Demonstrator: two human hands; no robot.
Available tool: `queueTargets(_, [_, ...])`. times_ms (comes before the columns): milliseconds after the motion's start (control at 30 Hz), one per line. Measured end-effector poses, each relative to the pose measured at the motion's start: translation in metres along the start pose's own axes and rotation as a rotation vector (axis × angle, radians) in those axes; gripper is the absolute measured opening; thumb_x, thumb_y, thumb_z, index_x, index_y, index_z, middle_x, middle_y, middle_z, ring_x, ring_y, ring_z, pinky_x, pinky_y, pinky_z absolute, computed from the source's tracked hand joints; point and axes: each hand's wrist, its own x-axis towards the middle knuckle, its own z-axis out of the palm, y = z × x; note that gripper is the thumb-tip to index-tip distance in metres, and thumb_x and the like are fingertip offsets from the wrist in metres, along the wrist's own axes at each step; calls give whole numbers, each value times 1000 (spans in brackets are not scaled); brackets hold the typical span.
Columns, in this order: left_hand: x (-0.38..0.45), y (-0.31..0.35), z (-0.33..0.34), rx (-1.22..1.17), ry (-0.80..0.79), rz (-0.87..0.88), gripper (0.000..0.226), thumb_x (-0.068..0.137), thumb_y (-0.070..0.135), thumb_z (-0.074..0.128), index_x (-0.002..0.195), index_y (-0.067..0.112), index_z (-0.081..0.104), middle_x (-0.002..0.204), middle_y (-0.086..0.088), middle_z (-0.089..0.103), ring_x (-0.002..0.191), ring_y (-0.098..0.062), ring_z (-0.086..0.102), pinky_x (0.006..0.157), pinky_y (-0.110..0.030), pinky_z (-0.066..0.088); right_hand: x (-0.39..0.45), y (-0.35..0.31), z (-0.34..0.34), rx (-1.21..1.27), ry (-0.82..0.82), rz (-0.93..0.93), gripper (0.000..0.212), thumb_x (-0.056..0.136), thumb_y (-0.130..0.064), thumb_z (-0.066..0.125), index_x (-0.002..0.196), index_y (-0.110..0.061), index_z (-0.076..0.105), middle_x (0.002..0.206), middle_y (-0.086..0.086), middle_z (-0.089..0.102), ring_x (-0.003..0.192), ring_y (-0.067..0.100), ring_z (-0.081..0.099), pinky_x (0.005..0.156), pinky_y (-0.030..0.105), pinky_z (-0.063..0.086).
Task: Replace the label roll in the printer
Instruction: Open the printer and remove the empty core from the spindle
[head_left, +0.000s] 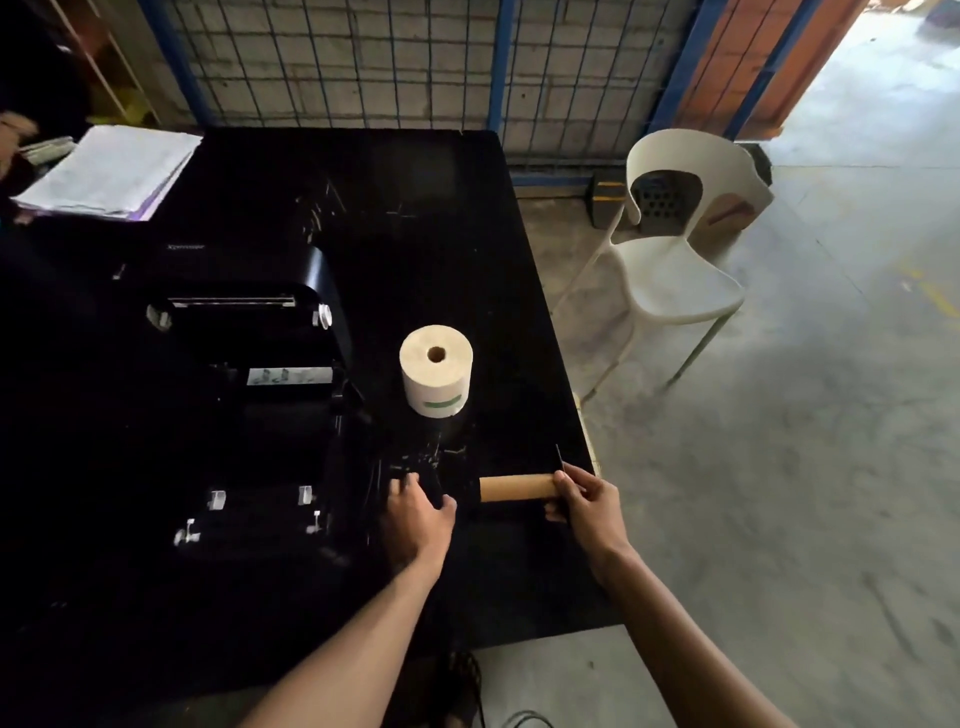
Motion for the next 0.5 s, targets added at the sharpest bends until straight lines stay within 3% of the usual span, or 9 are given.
queueTargets(100, [-5,0,3,7,-24,4,57,82,30,71,131,7,54,126,-12,57,104,-27,64,80,-37,54,2,0,4,26,15,-11,38,100,-12,57,137,-2,56,102,12,70,76,21,62,85,46,60])
queueTargets(300, [-12,-2,-3,-66,34,53,45,90,28,61,132,12,56,128,-4,53,107,-22,61,82,-34,54,4,2,4,27,-26,-25,39,100,-14,56,139,-9,56,113,12,68,83,22,65,88,43,60])
queueTargets(400, [-22,4,-13,-326,71,237,45,91,42,47,126,17,62,124,4,51,116,-11,50,98,-32,45,4,-1,2,18,-78,-41,38,100,-15,56,138,-11,56,111,11,69,82,22,66,88,42,61])
queueTargets(500, [-30,10,-21,-245,-90,505,46,90,48,55,132,29,56,130,16,46,124,0,37,103,-20,33,4,-4,1,-1,-170,-81,38,99,-15,57,137,-12,57,110,14,69,80,20,67,79,32,63])
